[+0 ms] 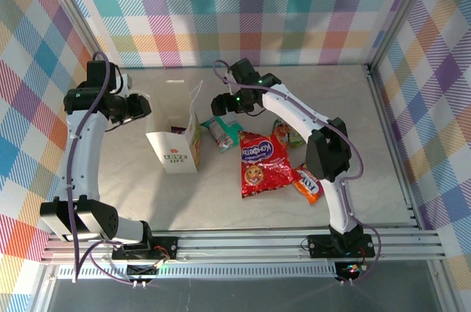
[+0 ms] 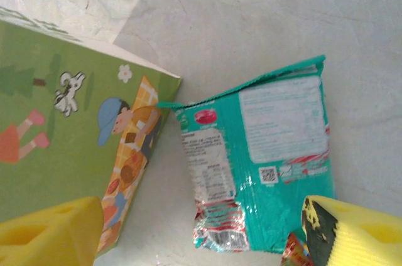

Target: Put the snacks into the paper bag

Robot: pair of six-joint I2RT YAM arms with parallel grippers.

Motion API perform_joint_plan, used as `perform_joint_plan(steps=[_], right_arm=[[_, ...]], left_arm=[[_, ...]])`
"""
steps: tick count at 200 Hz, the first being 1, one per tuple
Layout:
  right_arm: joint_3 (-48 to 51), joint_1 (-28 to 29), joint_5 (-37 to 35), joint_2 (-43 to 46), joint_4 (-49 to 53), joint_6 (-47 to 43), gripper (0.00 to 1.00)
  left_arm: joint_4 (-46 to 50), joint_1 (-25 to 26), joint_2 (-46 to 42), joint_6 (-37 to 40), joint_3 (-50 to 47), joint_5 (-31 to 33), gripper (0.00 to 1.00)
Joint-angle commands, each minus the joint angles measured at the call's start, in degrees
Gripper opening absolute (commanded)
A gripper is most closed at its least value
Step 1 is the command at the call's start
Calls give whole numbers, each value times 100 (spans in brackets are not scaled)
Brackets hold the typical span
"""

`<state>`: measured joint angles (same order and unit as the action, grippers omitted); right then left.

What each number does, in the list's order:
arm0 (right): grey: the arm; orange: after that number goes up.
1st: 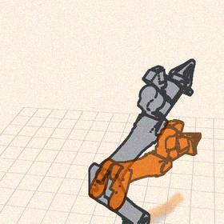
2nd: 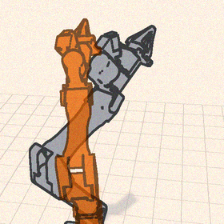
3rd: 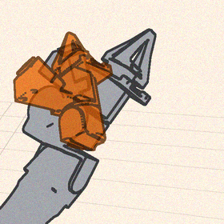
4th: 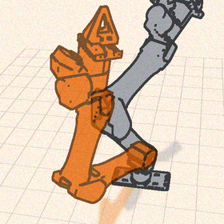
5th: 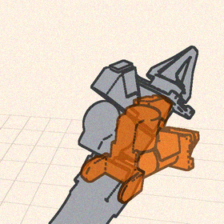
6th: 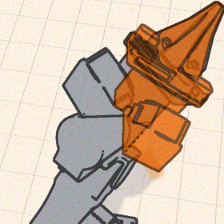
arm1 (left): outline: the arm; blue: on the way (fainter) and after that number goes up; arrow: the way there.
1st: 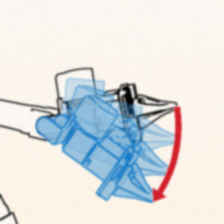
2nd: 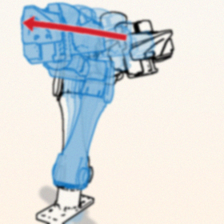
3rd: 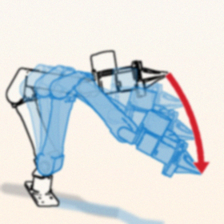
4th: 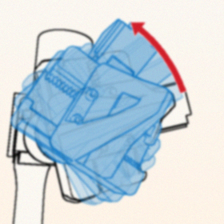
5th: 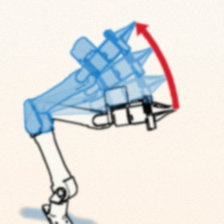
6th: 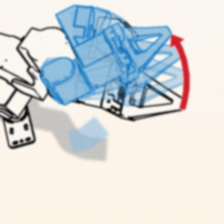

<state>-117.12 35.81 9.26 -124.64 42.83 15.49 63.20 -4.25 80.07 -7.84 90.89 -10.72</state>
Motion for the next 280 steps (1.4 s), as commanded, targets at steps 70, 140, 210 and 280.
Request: perform_joint_plan(steps=[70,140,210,280], right_arm=[[-495,-611,670,-811,204,-300,91],[-1047,-672,613,-1380,427,-301,93],[-1033,-689,577,-1523,577,-339,93],[-973,-662,441,-1502,686,-400,93]], left_arm=[[8,47,-32,-3,69,210,37],[43,58,52,-16,121,237,37],[26,65,2,27,48,203,38],[8,65,-68,72,-19,176,39]])
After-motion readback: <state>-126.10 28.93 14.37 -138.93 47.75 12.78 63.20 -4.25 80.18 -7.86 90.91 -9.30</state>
